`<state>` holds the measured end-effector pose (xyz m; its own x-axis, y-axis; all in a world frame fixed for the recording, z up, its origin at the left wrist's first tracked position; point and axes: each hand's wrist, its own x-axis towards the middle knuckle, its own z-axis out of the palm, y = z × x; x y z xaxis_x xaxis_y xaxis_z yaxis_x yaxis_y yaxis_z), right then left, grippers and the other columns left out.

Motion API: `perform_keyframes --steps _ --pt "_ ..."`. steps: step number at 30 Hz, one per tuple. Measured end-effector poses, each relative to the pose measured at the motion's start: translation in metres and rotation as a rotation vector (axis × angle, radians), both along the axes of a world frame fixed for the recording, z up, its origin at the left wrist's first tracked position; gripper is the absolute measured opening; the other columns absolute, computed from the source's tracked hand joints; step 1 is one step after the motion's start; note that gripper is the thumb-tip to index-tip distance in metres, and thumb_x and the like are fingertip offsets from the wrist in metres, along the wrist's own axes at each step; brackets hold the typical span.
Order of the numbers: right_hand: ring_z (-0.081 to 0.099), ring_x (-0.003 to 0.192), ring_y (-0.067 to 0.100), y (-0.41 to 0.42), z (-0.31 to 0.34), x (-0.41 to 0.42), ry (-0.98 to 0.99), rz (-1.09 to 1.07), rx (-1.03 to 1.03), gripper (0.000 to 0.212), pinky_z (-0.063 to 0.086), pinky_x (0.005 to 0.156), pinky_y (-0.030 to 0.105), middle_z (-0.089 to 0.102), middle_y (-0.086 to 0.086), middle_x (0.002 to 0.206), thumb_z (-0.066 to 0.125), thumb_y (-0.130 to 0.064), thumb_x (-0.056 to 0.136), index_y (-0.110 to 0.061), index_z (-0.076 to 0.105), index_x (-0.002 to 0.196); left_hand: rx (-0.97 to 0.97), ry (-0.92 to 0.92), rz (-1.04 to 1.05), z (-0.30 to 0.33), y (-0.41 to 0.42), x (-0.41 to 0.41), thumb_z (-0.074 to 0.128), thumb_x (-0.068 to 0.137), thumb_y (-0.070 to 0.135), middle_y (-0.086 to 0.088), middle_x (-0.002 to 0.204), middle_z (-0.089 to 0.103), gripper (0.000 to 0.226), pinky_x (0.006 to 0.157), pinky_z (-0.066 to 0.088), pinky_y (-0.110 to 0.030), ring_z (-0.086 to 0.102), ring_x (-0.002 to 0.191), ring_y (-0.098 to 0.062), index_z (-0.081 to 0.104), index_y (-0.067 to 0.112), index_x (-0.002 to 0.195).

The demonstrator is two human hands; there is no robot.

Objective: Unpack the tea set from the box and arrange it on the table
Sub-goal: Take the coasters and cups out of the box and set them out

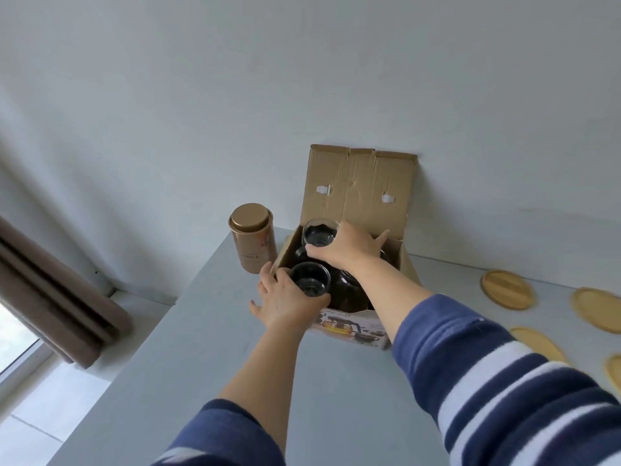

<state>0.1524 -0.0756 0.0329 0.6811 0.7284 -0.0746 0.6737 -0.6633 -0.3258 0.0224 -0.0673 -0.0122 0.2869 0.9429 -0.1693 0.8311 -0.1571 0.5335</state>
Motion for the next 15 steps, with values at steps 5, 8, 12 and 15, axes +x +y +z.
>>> perform_keyframes --steps 5,8,12,15 --pt "0.059 0.103 0.022 -0.035 0.035 0.034 0.246 -0.078 0.389 0.084 0.052 0.089 0.043 0.059 -0.001 0.109 0.066 -0.064 0.066 -0.012 0.046 0.129 0.079 -0.132 0.032 0.031 0.002 0.009 0.066 0.066 0.064 0.004 0.152 0.030 0.090 0.115 0.001 -0.062 0.024 0.145 -0.018 0.035 0.021 0.139" --pt "0.058 0.112 0.022 -0.068 0.050 0.067 0.253 -0.142 0.530 0.084 0.051 0.090 0.036 0.058 0.000 0.123 0.070 -0.058 0.064 -0.016 0.045 0.132 0.163 -0.257 0.005 0.062 -0.003 0.032 0.067 0.066 0.060 0.004 0.142 0.044 0.088 0.115 0.022 -0.051 0.042 0.133 -0.021 0.034 0.022 0.139" --pt "0.056 0.108 0.023 -0.132 0.057 0.116 0.171 -0.284 0.577 0.074 0.047 0.083 0.031 0.054 0.005 0.120 0.073 -0.055 0.067 -0.012 0.048 0.122 0.178 -0.341 -0.133 0.083 -0.029 0.086 0.070 0.067 0.057 0.003 0.136 0.048 0.085 0.102 0.041 -0.050 0.048 0.126 -0.023 0.036 0.023 0.137" --pt "0.057 0.109 0.022 -0.186 0.048 0.153 0.156 -0.424 0.623 0.075 0.049 0.087 0.033 0.053 0.004 0.123 0.073 -0.055 0.066 -0.012 0.048 0.122 0.137 -0.362 -0.228 0.078 -0.063 0.136 0.073 0.065 0.055 0.007 0.132 0.051 0.081 0.102 0.040 -0.049 0.049 0.123 -0.021 0.040 0.026 0.133"
